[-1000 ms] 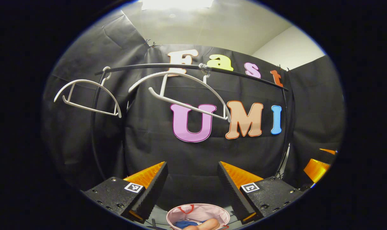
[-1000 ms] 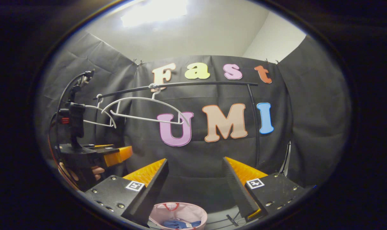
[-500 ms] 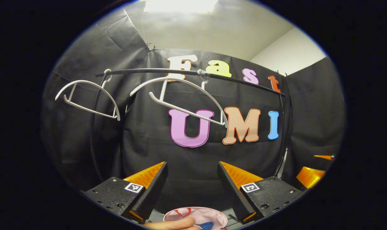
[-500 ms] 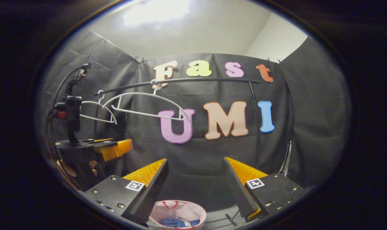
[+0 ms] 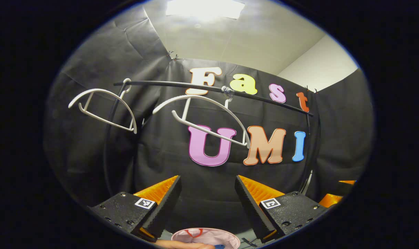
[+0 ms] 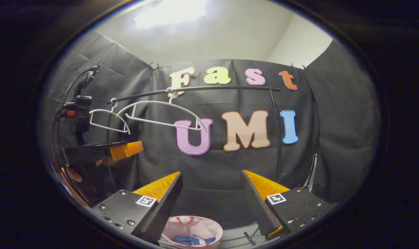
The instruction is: Grasp the clothes on the hanger with both hands and then place them into the laundry hamper below.
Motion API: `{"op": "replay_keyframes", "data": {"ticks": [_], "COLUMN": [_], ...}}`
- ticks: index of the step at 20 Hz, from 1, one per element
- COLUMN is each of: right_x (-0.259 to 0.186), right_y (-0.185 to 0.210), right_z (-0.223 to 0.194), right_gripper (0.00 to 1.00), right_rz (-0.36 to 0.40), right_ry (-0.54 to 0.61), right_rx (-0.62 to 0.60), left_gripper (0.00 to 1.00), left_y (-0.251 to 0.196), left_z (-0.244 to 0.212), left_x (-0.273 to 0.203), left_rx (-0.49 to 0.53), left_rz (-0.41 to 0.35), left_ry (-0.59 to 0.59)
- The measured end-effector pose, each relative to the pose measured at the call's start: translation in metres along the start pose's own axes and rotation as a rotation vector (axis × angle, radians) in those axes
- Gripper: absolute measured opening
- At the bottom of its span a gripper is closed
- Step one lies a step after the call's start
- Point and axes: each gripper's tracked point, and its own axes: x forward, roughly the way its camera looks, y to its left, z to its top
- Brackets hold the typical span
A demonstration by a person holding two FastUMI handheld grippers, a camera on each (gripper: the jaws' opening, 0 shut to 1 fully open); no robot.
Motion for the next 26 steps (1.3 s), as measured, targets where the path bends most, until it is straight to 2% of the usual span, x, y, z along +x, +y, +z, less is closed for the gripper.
{"op": "replay_keyframes", "data": {"ticks": [2,5,6,7,11,12,13,14,15,16,26], "right_x": [-0.003,-0.006,-0.006,-0.007,-0.009,-0.008,-0.009,-0.01,-0.009,-0.01,-0.01], "right_y": [-0.003,-0.007,-0.01,-0.012,-0.015,-0.018,-0.019,-0.02,-0.021,-0.021,-0.026], "right_z": [0.006,0.007,0.006,0.006,0.008,0.009,0.009,0.01,0.01,0.009,-0.007], "right_gripper": [1.0,1.0,1.0,0.96,0.96,1.0,1.0,1.0,0.96,1.0,0.97], "right_rz": [0.004,0.008,0.004,-0.001,-0.001,-0.002,-0.003,-0.006,-0.008,-0.008,-0.022], "right_ry": [-0.018,-0.026,-0.023,-0.022,-0.023,-0.022,-0.019,-0.018,-0.016,-0.012,0.032], "right_rx": [0.013,0.024,0.022,0.02,0.02,0.019,0.016,0.013,0.011,0.009,-0.023], "left_gripper": [0.92,0.92,0.95,0.92,0.92,0.95,0.92,0.95,0.92,0.92,0.92], "left_y": [-0.001,-0.012,-0.014,-0.016,-0.023,-0.023,-0.024,-0.027,-0.028,-0.029,-0.052], "left_z": [0.001,0.002,0.003,0.003,0.004,0.003,0.003,0.002,0.003,0.002,-0.021], "left_x": [0.0,0.0,-0.001,-0.001,-0.001,0.0,0.001,0.001,0.002,0.002,0.005], "left_rx": [0.004,0.002,0.011,0.02,0.024,0.021,0.016,0.014,0.015,0.018,0.058], "left_rz": [0.012,-0.01,-0.011,-0.01,-0.016,-0.013,-0.015,-0.02,-0.024,-0.028,-0.09], "left_ry": [0.005,0.004,0.001,-0.004,-0.007,-0.004,0.002,0.005,0.006,0.007,0.059]}}
